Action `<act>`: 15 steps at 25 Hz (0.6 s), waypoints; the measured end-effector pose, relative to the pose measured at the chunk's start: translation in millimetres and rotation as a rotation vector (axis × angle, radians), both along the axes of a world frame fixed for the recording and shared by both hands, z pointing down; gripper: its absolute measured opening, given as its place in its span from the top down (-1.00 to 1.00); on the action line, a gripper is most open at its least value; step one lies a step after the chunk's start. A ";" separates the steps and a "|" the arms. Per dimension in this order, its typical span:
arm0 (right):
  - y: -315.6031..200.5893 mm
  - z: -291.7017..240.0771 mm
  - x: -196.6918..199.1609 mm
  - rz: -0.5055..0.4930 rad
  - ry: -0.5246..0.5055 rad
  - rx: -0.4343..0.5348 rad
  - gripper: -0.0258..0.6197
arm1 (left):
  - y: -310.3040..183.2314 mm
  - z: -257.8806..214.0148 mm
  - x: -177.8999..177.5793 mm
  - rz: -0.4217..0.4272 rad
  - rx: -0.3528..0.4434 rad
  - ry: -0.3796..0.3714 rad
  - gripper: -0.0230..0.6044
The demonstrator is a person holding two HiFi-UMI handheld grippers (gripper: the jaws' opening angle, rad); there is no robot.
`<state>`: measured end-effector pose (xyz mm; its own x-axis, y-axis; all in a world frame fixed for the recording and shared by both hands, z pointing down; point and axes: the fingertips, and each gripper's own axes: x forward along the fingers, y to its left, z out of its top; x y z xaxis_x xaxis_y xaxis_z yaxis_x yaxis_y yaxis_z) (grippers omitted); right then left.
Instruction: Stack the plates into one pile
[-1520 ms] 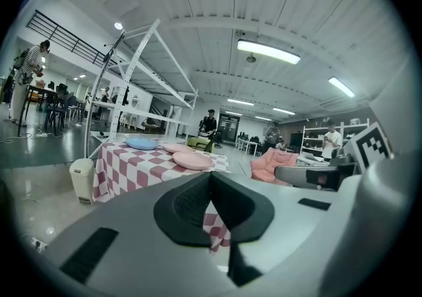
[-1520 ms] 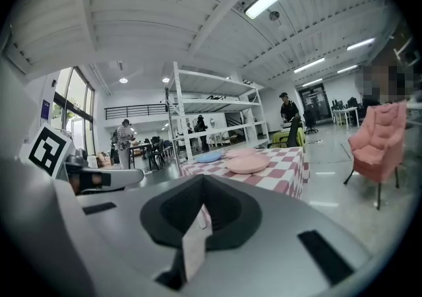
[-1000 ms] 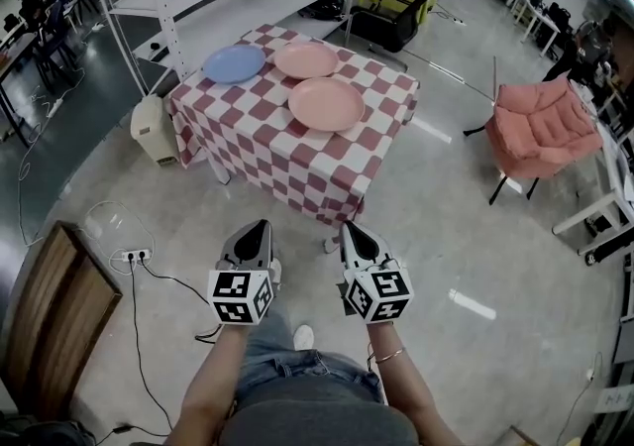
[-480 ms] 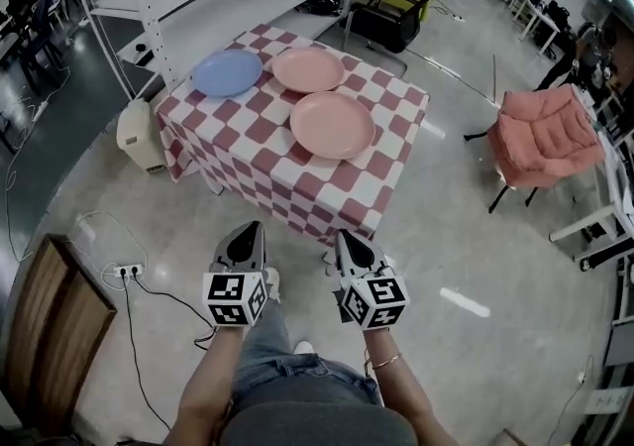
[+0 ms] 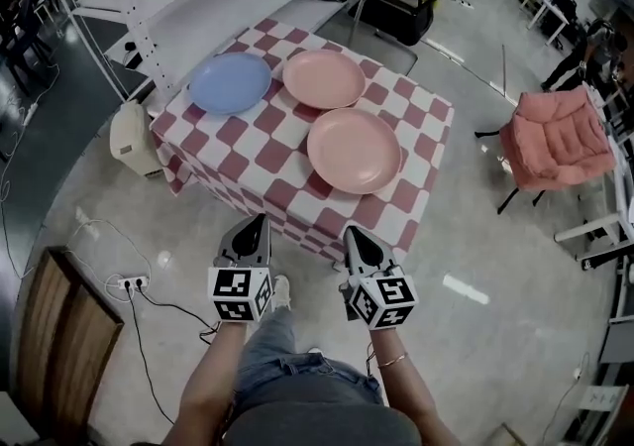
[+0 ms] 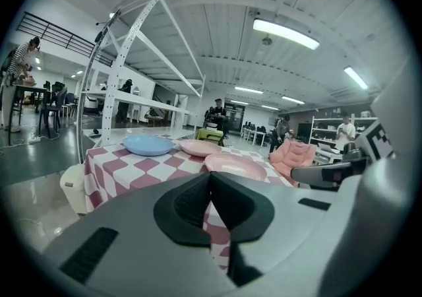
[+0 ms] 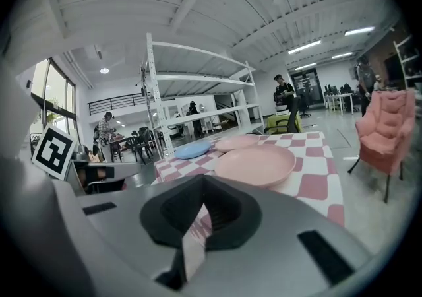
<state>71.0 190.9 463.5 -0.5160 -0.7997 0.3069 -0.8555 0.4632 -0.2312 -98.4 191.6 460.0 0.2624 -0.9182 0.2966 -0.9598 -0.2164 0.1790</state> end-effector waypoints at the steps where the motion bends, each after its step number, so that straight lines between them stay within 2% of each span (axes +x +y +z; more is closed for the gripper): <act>1: -8.9 0.1 -3.4 0.005 0.002 -0.001 0.89 | -9.8 0.9 -4.3 0.003 -0.004 0.001 0.88; 8: -57.9 -2.7 -19.2 0.058 0.026 0.002 0.89 | -65.3 5.0 -27.7 0.033 -0.017 0.013 0.88; 15: -86.6 -6.2 -13.9 0.133 0.065 0.007 0.89 | -102.6 8.3 -29.1 0.092 -0.028 0.026 0.88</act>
<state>57.0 104.4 457.4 -0.3845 -0.8620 0.3304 -0.9226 0.3463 -0.1700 -127.4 88.9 468.3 0.3528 -0.8815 0.3138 -0.9312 -0.2979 0.2102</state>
